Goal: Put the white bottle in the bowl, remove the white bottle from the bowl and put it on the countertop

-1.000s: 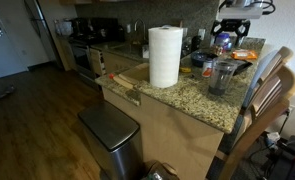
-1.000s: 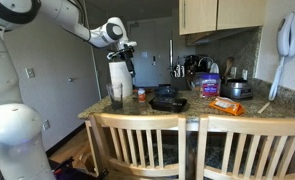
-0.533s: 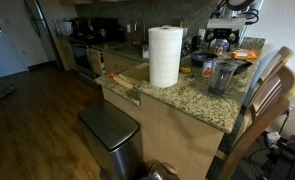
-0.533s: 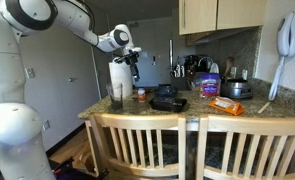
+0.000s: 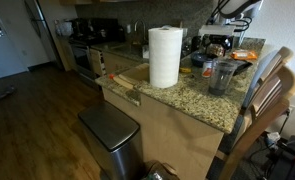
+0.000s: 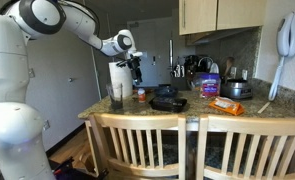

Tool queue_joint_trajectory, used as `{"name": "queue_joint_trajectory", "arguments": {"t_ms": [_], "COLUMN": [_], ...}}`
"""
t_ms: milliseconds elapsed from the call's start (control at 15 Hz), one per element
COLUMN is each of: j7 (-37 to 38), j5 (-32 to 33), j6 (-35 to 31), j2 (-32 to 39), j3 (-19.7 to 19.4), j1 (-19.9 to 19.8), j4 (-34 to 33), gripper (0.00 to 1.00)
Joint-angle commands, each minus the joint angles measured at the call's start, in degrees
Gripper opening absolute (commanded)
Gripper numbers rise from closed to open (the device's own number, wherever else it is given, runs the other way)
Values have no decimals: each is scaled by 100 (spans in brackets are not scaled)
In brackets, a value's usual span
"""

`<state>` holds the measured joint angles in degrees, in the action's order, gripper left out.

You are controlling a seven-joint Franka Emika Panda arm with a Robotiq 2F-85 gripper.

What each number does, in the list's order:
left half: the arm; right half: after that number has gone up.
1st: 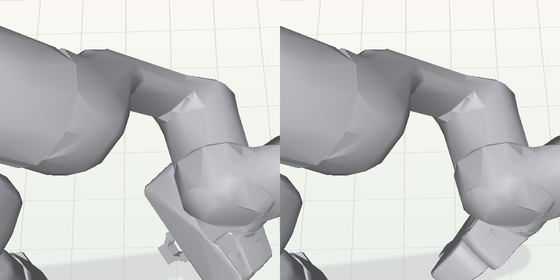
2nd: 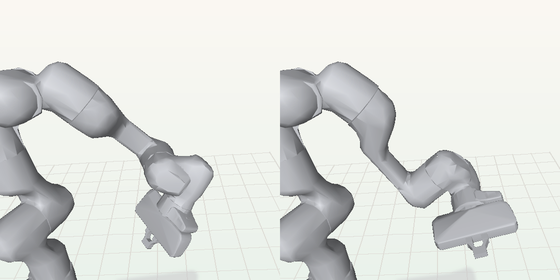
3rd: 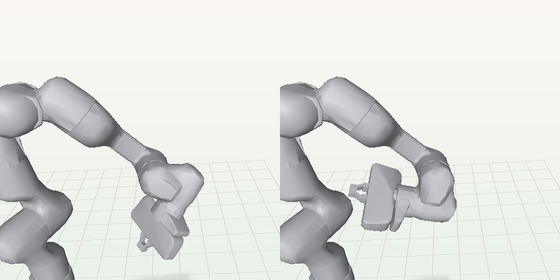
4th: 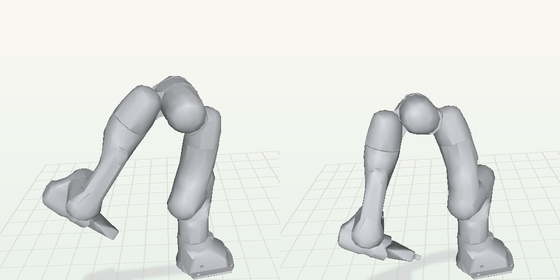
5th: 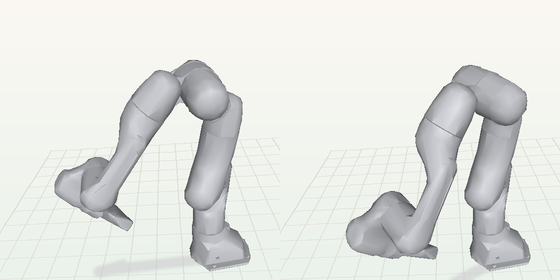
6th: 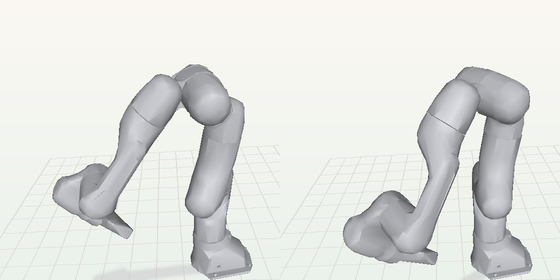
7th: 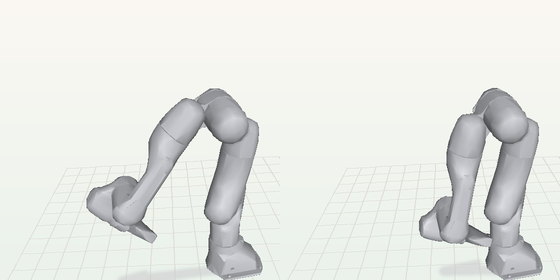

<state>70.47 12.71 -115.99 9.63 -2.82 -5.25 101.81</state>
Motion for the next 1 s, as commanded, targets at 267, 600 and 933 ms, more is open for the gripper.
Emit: {"name": "queue_joint_trajectory", "arguments": {"t_ms": [267,600,933], "j7": [-223,-454,-367], "j5": [-178,-466,-396], "j6": [10,77,238], "j2": [0,77,291], "j3": [-134,-213,-240], "j1": [104,140,182], "j4": [-47,-19,-203], "gripper": [100,100,100]}}
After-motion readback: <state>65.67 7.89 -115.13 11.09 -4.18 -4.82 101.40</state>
